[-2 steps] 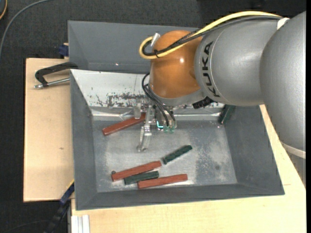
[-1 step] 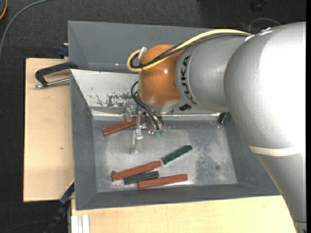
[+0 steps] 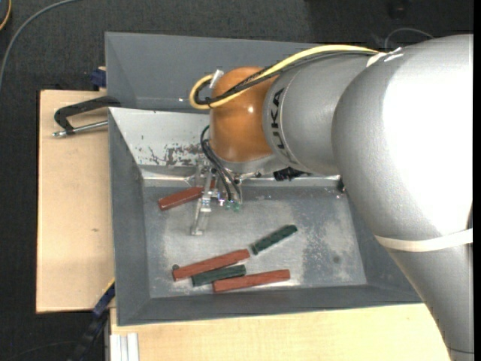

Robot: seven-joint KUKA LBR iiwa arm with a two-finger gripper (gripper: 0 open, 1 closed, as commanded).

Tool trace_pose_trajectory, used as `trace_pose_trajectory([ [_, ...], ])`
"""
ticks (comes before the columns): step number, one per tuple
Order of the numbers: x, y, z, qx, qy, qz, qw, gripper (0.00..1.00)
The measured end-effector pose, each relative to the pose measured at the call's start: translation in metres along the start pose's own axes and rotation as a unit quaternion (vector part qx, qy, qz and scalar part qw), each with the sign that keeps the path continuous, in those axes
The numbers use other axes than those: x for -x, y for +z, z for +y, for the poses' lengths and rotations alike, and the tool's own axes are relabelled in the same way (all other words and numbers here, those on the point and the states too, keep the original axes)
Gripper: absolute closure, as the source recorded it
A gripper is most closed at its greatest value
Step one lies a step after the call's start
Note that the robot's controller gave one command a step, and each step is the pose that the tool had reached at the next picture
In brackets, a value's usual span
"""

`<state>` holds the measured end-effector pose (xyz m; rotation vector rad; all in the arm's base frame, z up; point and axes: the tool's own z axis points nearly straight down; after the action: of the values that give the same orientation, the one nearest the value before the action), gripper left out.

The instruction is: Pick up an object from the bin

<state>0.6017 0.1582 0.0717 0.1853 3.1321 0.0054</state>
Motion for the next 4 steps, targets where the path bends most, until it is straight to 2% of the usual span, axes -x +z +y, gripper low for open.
trace_pose_trajectory([
  [1, 0.003, -0.003, -0.001, 0.001, 0.001, -0.0049, 1.0000, 1.00],
  [2, 0.000, 0.000, -0.001, 0.000, 0.001, -0.0002, 1.0000, 0.00],
  [3, 0.000, 0.001, -0.028, -0.002, 0.066, 0.0018, 0.9978, 0.00],
  [4, 0.004, 0.001, -0.029, 0.000, 0.136, 0.0015, 0.9908, 0.00],
])
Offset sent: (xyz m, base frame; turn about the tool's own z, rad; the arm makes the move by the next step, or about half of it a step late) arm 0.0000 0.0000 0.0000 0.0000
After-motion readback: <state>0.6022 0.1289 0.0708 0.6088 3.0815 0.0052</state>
